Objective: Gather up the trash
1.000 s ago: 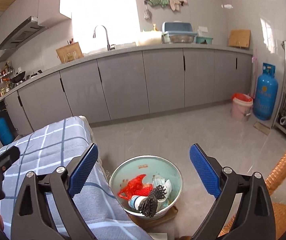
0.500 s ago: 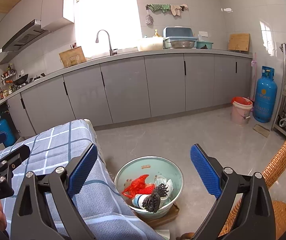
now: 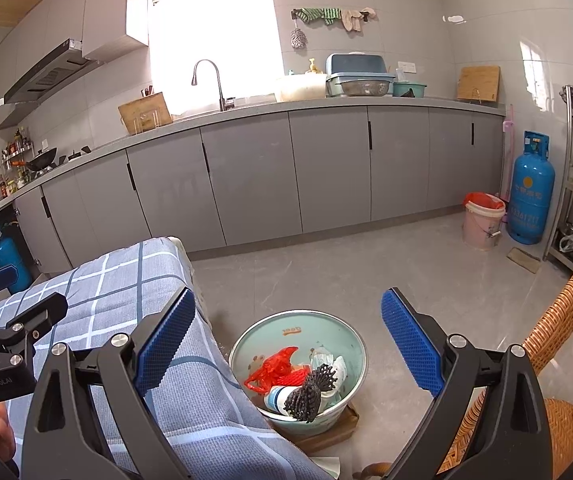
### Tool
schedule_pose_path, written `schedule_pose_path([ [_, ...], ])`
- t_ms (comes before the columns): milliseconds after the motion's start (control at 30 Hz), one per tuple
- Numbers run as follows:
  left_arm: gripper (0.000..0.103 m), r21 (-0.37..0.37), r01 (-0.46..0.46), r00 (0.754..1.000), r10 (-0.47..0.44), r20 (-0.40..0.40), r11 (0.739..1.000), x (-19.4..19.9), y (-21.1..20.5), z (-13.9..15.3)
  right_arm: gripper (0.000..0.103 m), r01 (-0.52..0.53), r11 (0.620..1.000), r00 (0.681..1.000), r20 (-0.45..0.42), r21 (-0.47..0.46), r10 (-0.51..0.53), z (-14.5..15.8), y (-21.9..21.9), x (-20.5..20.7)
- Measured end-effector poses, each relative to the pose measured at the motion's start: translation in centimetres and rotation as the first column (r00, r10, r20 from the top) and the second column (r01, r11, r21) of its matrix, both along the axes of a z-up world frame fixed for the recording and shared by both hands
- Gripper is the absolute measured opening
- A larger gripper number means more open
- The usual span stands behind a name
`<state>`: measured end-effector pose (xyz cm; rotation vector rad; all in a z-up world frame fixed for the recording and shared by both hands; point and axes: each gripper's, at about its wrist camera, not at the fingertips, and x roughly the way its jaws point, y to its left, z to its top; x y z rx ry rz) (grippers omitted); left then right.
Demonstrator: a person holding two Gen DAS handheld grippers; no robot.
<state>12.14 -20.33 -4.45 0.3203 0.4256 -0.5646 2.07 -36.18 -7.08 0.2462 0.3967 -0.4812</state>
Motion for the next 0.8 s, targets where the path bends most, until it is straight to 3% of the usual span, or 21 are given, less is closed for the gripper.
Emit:
schedule_pose_path([
  [800, 0.098, 0.008, -0.004, 1.0, 0.004, 0.006, 1.0, 0.03, -0.24, 0.02, 0.093, -0.009, 1.0, 1.0, -0.006, 0.001, 0.009, -0.23, 0.11, -0.01],
])
